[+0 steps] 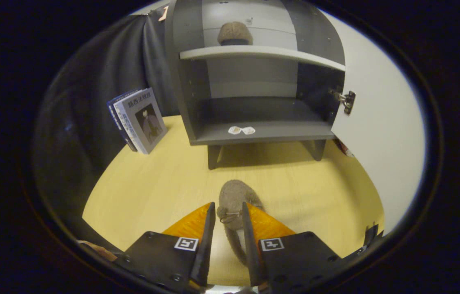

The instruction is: Open the shoe cabinet door, grab the shoes and put them into the shoe cabinet, then close the shoe cabinet door.

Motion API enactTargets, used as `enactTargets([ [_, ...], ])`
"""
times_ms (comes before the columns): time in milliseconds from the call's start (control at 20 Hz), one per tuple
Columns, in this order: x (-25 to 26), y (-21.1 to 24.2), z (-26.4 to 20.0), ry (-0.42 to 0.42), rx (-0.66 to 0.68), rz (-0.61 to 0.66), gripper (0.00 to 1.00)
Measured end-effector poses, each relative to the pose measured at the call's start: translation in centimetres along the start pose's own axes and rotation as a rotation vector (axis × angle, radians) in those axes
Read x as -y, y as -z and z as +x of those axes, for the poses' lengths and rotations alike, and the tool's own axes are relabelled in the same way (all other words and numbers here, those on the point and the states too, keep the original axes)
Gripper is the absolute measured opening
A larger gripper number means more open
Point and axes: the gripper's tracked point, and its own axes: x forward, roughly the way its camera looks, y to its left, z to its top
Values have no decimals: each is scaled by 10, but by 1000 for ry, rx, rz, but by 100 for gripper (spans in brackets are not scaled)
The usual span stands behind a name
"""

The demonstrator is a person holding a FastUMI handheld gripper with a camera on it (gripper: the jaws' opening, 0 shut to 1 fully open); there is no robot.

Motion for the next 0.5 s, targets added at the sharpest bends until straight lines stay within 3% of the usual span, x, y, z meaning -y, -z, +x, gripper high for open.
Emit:
enactTargets([
  [500, 4, 72, 29, 11, -149, -74, 41],
])
